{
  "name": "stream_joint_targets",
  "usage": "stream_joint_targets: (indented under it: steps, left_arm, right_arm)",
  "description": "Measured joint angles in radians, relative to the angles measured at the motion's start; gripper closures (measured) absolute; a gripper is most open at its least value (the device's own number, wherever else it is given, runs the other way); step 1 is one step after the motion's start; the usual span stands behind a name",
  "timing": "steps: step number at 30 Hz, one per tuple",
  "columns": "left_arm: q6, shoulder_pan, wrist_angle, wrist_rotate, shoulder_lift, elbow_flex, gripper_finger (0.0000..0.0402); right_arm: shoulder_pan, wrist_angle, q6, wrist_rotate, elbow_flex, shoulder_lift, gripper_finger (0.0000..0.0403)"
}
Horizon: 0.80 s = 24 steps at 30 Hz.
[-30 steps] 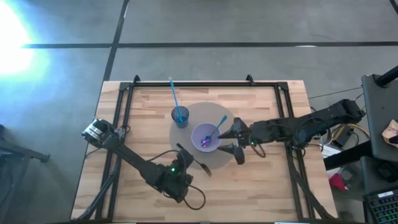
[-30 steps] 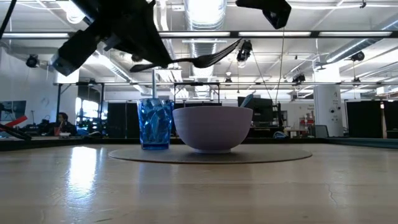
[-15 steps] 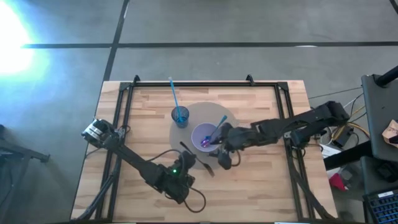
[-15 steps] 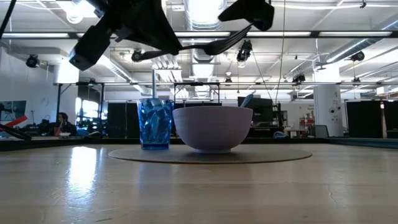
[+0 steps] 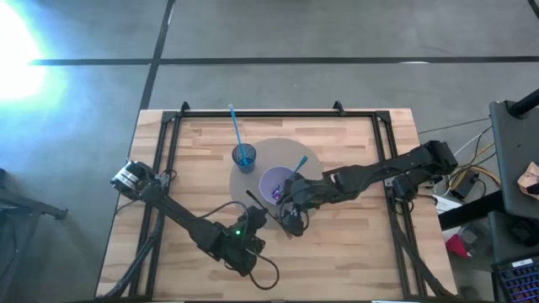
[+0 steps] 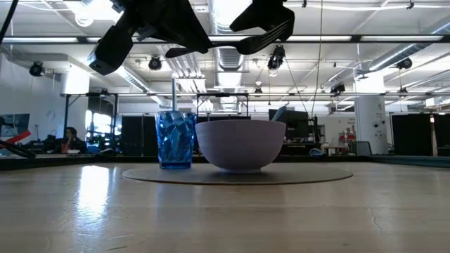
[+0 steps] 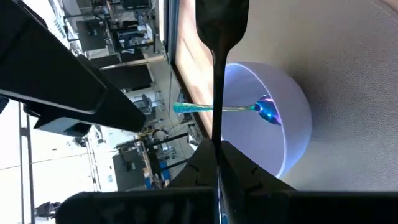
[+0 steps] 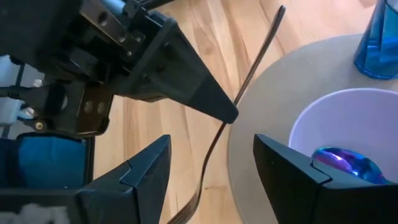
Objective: Pick & Place Utensil
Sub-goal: Put the black fork into the purple bowl
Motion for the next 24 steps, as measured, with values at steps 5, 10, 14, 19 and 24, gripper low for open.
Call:
stream_joint_targets:
  steps: [5,10,14,19,24]
  left_arm:
    - [0.046,0.000,0.044,-0.017,0.000,-0.001,0.0400]
    - [0.079,0.000,0.073,-0.025,0.000,-0.001,0.0400]
    - [0.096,0.000,0.104,-0.027,0.000,-0.001,0.0400]
    - [0.125,0.000,0.143,-0.043,0.000,-0.001,0.0400]
    - [0.154,0.001,0.176,-0.045,0.000,-0.001,0.0400]
  right_arm:
    - [0.000,-0.008,0.011,-0.001,-0.012,0.000,0.0184]
    - [0.000,-0.006,0.034,-0.001,-0.022,0.000,0.0184]
    - [0.000,0.002,0.036,-0.001,-0.030,0.001,0.0184]
    - [0.000,0.022,0.041,-0.001,-0.038,0.001,0.0184]
    - [0.000,0.023,0.056,-0.001,-0.044,0.001,0.0184]
